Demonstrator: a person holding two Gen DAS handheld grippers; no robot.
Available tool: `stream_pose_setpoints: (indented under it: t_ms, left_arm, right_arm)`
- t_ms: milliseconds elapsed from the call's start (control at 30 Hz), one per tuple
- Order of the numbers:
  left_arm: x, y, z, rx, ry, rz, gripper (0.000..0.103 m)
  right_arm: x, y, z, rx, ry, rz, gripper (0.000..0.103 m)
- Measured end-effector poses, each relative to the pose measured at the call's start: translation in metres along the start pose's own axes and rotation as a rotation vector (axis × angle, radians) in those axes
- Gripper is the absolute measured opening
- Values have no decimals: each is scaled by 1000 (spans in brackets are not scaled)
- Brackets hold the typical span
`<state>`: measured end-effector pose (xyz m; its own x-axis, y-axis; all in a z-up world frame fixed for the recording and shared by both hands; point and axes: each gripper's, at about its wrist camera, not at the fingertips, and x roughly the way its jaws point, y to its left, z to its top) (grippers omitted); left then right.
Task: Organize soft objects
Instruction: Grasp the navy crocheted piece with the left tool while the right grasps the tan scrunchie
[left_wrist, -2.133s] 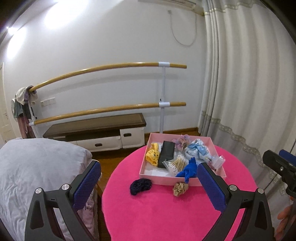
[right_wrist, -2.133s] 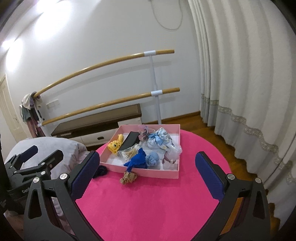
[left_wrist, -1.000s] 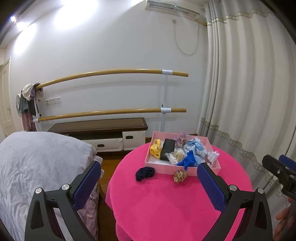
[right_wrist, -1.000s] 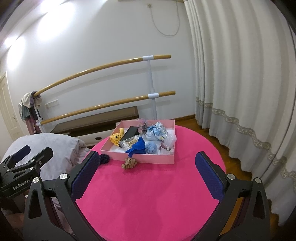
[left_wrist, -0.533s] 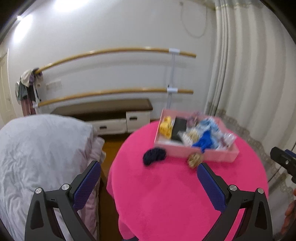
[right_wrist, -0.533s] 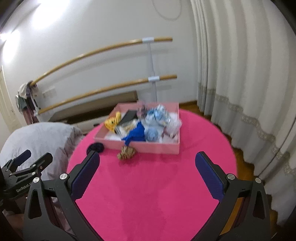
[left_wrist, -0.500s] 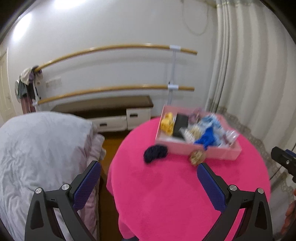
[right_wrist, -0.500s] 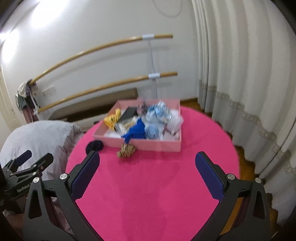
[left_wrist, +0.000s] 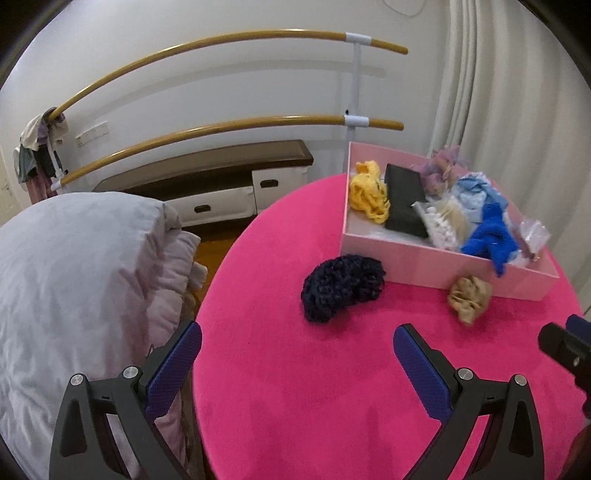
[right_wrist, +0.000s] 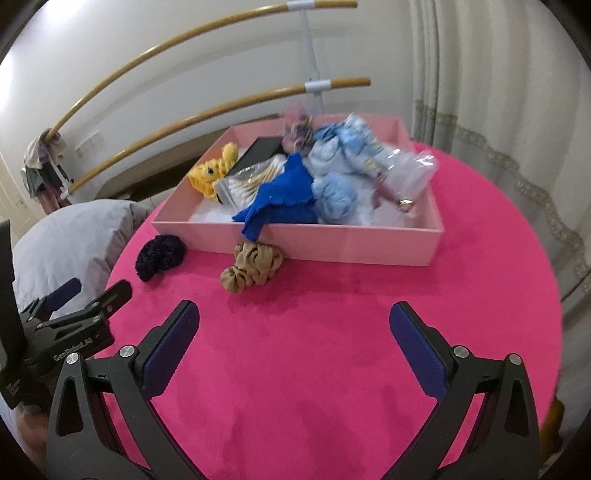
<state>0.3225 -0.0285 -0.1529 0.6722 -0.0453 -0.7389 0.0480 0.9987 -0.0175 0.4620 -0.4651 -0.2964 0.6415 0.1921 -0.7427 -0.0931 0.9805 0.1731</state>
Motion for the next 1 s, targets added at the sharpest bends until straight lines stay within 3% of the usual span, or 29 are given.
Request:
stream_pose_setpoints:
  t_ms: [200,267,300,333,367,400,433,600,667,700,733,833,1000]
  left_arm:
    - [57,-8,12,45,19,-14,102]
    - [70,-10,11,50,29,-14,100]
    - [79,-10,13,49,43,-18,94]
    - [86,-10,15,45,56,-30,84]
    - [91,-10,17,38,69,-46,81]
    - [98,-10,19,31,80,-60,77]
    - [99,-9,20,30,83,-64,73]
    - [101,-13,21,54,65,-81,52]
    - [101,-14,21,53,60,-84,41]
    - [102,-15,21,50,58,-88,33]
    - [102,-16,20,45,58,-91,27]
    - [96,-17,16,28,60,-99,15]
    - [71,-20,-1,12,67,-108,14]
  right_arm:
    - [39,11,8,14,36,41,101]
    - [48,14,10,16,40,48,100]
    - [53,15,12,18,42,50,100]
    - [57,16,12,21,43,53,96]
    - [61,16,14,25,45,55,90]
    - [65,16,15,29,51,53,78]
    - [71,17,16,33,60,52,73]
    - [80,25,17,10,49,23,70]
    - [84,29,19,-12,43,-15,57]
    - [84,29,18,-21,37,-24,39]
    - [84,28,17,-22,34,-29,30]
    - [78,20,11,-9,29,-12,24]
    - [59,3,2,19,23,-4,24]
